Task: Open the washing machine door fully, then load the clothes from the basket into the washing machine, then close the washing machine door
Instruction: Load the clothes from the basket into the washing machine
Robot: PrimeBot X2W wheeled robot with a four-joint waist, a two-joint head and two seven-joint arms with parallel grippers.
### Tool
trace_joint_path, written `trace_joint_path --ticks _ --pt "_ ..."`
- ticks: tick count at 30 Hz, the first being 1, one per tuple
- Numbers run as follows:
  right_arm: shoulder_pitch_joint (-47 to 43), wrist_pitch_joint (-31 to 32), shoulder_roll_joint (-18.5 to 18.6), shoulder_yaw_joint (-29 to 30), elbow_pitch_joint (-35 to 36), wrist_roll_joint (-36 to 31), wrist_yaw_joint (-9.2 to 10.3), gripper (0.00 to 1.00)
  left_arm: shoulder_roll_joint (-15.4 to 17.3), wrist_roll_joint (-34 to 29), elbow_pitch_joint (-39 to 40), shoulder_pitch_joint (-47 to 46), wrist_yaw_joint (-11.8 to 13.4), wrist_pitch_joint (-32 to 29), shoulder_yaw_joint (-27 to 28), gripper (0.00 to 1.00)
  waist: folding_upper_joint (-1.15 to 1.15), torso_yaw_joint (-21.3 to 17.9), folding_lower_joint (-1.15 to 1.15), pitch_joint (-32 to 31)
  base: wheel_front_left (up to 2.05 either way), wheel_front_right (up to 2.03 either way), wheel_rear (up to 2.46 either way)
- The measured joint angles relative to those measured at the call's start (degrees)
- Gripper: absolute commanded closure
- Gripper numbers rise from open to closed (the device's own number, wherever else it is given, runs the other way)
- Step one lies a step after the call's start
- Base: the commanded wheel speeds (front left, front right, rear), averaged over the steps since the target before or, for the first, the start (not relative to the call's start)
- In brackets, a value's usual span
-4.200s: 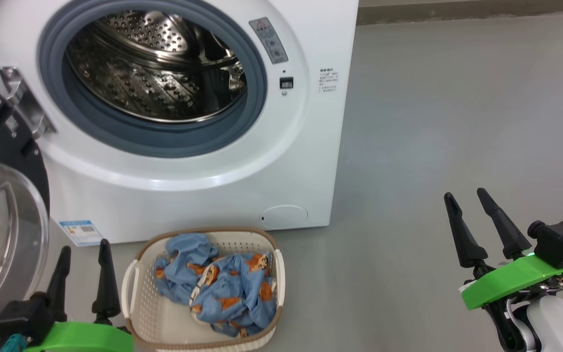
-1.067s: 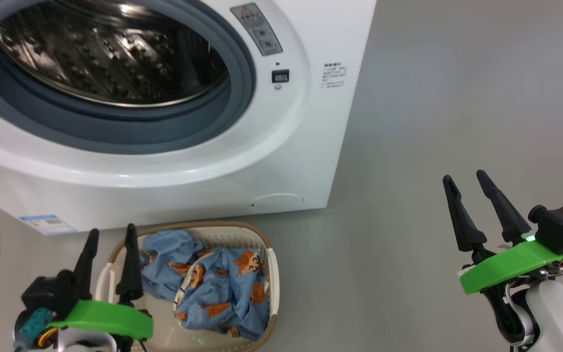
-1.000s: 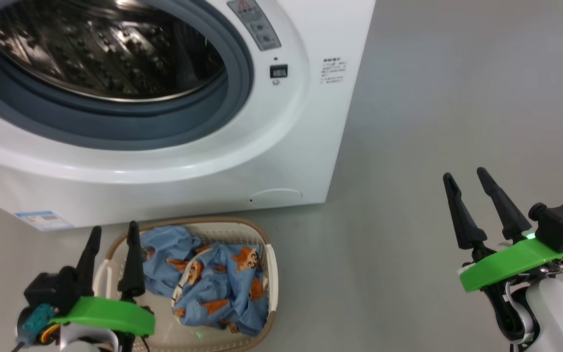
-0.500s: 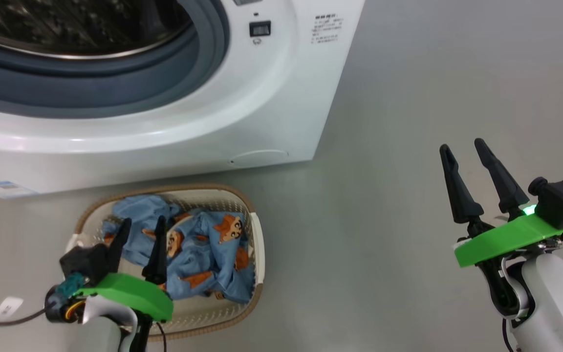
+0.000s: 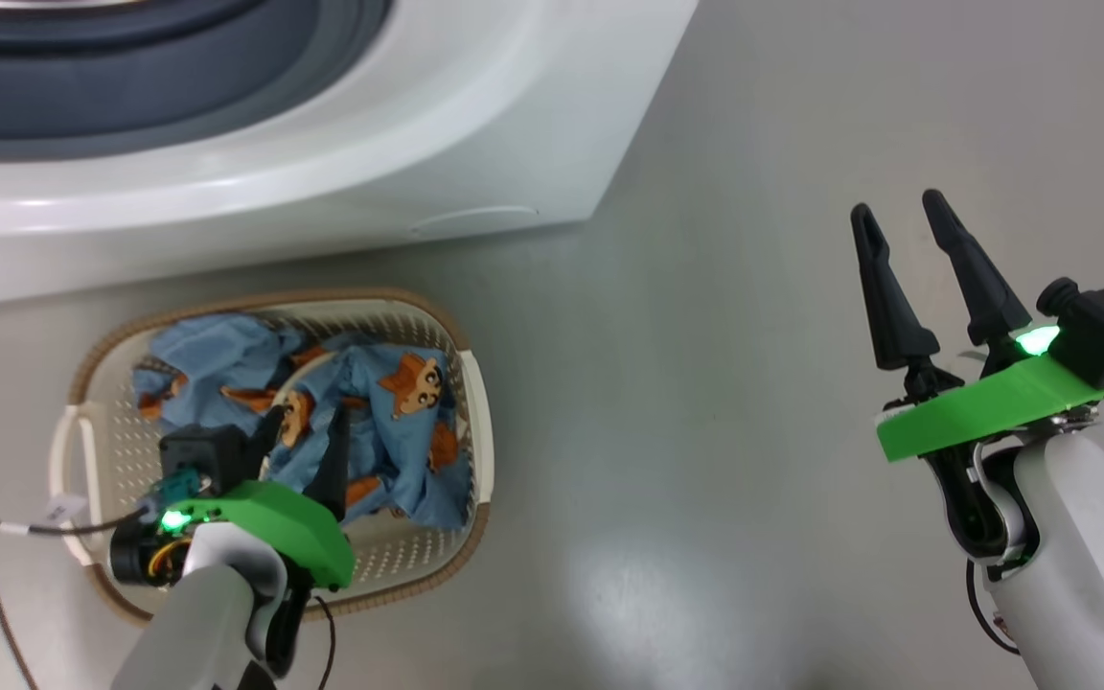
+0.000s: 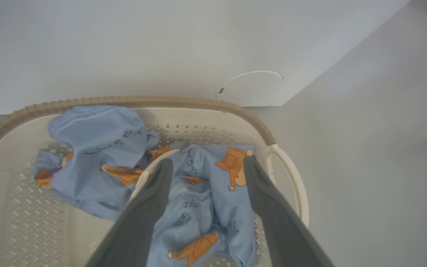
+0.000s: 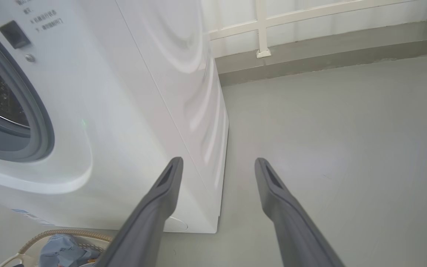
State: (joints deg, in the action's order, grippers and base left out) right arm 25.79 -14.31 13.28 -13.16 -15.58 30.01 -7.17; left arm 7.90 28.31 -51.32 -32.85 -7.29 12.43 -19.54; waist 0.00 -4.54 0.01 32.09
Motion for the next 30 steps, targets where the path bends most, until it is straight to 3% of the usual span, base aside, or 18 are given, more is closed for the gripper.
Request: trace_joint_path --ticks 13,30 --pt "4.4 -0.2 -1.2 -0.3 1.1 -1.0 0.00 0.00 0.8 6.7 -8.6 -8.4 -0.1 -3.9 -8.9 0.00 0.00 -2.3 0.00 8.5 0.00 0.00 0.00" --pt "8.4 -0.2 -2.2 -0.9 2.6 -1.4 0.00 0.00 3.7 10.2 -19.6 -18.6 -0.1 -9.2 -13.9 0.00 0.00 -6.0 0.00 17.4 0.00 0.00 0.00"
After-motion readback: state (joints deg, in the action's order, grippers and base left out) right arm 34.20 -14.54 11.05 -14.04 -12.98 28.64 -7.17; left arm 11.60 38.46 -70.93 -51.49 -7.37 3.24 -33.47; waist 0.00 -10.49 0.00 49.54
